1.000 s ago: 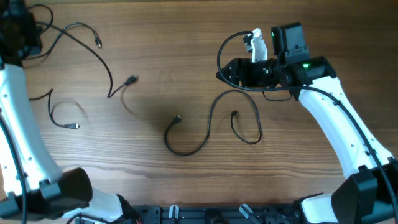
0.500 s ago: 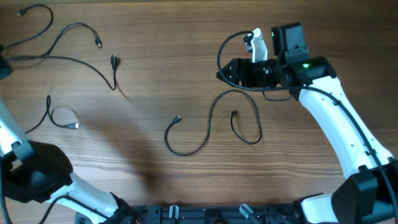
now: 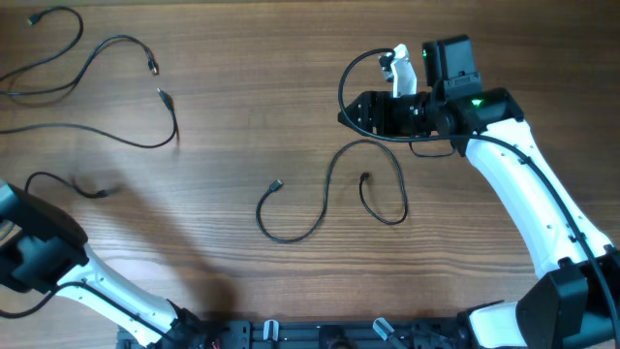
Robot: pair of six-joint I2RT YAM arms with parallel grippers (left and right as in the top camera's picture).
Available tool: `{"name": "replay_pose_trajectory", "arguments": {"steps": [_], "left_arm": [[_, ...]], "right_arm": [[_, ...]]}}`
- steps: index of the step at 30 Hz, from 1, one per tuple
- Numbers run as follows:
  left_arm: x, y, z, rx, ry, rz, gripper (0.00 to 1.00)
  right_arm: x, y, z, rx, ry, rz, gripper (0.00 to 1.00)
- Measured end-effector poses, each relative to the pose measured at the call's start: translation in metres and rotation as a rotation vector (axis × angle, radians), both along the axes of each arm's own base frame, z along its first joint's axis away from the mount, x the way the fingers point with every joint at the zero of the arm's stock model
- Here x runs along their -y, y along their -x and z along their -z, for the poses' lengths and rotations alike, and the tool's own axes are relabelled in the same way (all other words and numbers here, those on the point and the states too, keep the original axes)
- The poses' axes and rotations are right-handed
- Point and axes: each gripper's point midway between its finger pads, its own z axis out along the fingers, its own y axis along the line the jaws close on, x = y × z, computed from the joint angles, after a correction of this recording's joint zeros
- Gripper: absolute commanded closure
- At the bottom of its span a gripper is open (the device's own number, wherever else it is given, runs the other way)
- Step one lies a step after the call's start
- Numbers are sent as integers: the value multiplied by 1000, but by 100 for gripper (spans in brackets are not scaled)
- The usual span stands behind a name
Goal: Untangle cables
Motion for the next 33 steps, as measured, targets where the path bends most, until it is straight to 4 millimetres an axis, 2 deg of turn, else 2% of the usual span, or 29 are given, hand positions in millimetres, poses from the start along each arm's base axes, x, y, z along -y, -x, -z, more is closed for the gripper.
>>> {"name": "replay_pose_trajectory", "arguments": {"steps": [2,3,4,6,9,12,15,19,20,21,24,28,31,33], "left_arm": [[-8,4,8,-40,-3,17,76],[-13,9,13,-55,3,13,69],[-16,12,15,-62,4,13,57],[-23,19,15,-87,-1,22,40],[-31,23,13,-118,-14,61,32],[-28,18,15,-152,4,156,21],[-9,10,28,-154,107,283,19],[34,19,49,-179,315,377,17],[48,23,54,-196,378,396,14],[54,23,55,-199,396,408,3],[71,22,61,-220,450,443,0],[71,15,84,-205,440,424,1],[70,22,111,-192,454,354,6],[67,28,129,-186,453,323,16]], "right_arm": [[0,1,0,-3,1,0,29],[0,0,0,-3,2,1,29],[0,0,0,-2,2,1,29],[0,0,0,-1,2,1,29],[0,0,0,2,1,2,29],[0,-1,0,2,1,2,29],[0,-1,0,3,1,2,29],[0,-1,0,4,1,2,28],[0,-1,0,5,1,1,28],[0,-1,0,5,2,2,27],[3,-3,2,10,20,15,27],[4,-4,3,11,28,21,27],[6,-2,5,-2,37,24,27],[6,-2,6,-4,40,26,27]]}}
